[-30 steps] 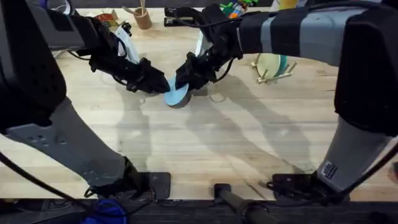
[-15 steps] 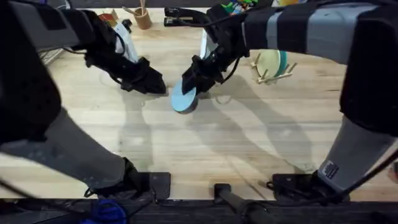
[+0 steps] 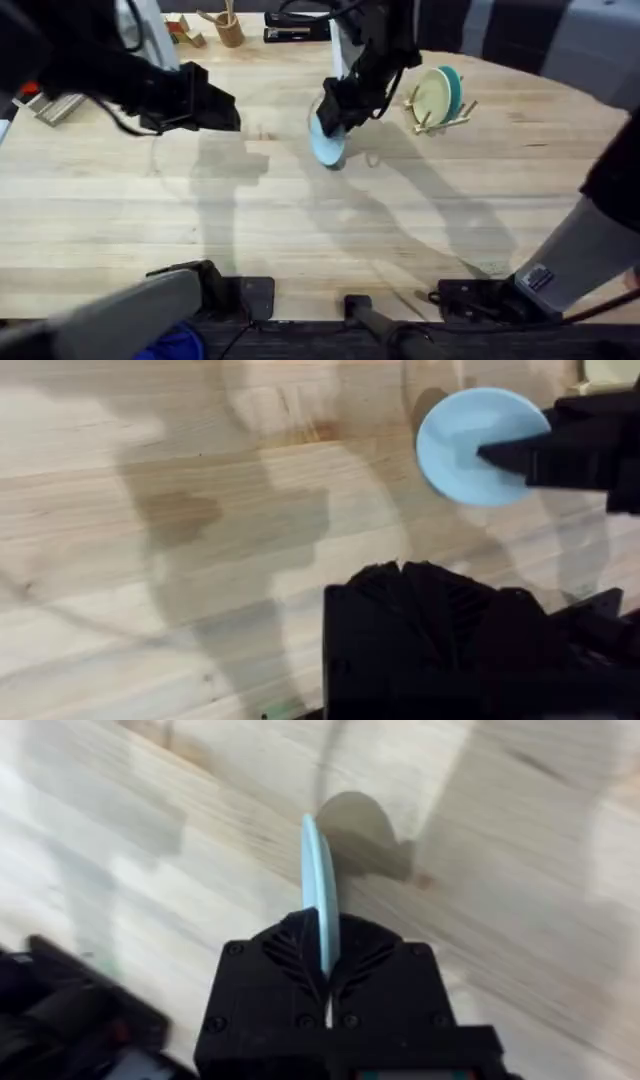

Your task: Pick up the plates from the table one by one and place each into a slot on the dish rack.

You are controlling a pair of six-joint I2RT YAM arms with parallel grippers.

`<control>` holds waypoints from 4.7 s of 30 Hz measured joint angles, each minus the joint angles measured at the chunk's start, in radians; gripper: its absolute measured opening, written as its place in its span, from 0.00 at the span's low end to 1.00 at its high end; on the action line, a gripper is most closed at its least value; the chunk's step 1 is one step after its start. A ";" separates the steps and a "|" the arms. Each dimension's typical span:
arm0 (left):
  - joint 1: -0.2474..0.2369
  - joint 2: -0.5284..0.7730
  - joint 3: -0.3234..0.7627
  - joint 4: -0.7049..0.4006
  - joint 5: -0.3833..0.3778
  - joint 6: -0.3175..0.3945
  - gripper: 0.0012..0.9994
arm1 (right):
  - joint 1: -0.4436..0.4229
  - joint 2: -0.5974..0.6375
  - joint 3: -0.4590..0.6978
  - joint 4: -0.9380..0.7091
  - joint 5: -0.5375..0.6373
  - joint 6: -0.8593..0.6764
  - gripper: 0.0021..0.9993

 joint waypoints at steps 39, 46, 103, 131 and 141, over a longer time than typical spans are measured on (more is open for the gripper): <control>0.000 -0.329 0.000 -0.120 -0.095 -0.016 1.00 | -0.371 -0.570 0.045 -0.226 0.335 -0.421 0.03; 0.000 -0.329 0.000 -0.120 -0.095 -0.016 1.00 | -0.374 -0.597 0.045 -0.251 0.447 -0.436 0.03; 0.000 -0.329 0.000 -0.120 -0.095 -0.017 1.00 | -0.520 -0.466 0.046 -0.220 0.399 -0.476 0.03; 0.000 -0.329 0.000 -0.120 -0.095 -0.017 0.99 | -0.520 -0.276 0.046 -0.188 0.336 -0.468 0.03; 0.000 -0.329 0.000 -0.120 -0.095 -0.017 1.00 | -0.520 -0.207 0.046 -0.167 0.312 -0.468 0.03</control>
